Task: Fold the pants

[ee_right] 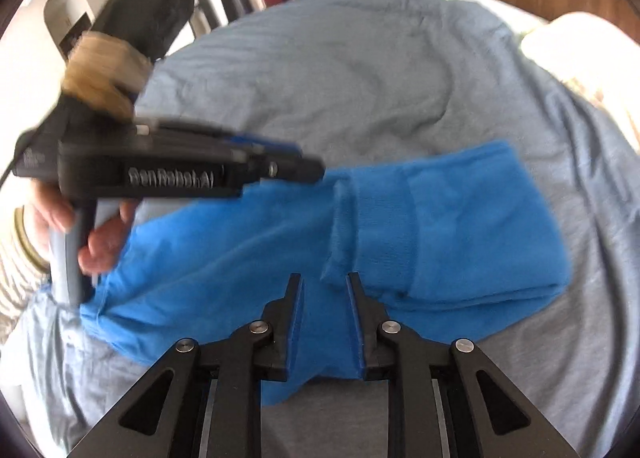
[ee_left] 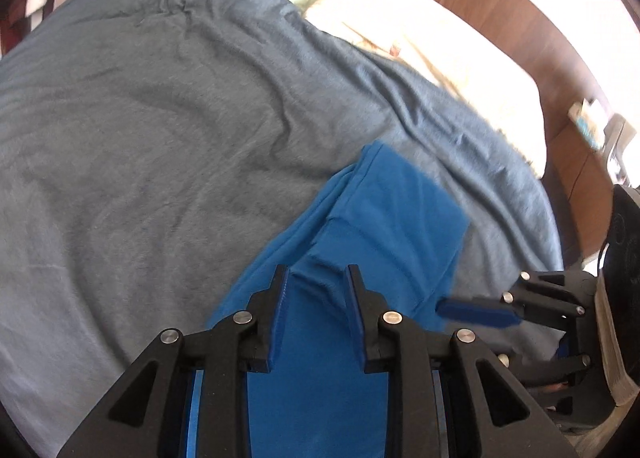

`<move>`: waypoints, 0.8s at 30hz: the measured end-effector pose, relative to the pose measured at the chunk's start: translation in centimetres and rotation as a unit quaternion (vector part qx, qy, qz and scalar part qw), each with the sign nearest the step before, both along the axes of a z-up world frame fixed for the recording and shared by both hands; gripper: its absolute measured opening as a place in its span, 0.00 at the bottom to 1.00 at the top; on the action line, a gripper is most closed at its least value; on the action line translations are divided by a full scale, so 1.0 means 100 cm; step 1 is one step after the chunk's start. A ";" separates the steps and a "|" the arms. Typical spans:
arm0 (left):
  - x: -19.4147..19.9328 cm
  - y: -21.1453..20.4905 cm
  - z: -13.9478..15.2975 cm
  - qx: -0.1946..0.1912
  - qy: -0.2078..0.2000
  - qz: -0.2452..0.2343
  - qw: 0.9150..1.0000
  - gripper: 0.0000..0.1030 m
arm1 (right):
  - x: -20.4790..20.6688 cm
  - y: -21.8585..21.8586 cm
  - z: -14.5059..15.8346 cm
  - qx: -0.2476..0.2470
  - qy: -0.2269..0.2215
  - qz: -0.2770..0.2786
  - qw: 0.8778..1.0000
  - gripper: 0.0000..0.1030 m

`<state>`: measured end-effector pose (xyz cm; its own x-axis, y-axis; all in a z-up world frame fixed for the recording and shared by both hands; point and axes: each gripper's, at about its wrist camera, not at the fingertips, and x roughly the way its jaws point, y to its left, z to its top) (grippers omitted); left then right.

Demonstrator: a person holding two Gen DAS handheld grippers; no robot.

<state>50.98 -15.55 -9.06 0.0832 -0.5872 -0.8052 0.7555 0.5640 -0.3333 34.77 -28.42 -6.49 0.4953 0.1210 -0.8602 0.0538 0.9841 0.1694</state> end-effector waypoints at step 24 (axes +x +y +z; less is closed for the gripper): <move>0.005 -0.017 -0.034 0.112 -0.042 0.037 0.992 0.37 | 0.014 -0.030 -0.030 0.018 0.038 -0.047 0.998 0.38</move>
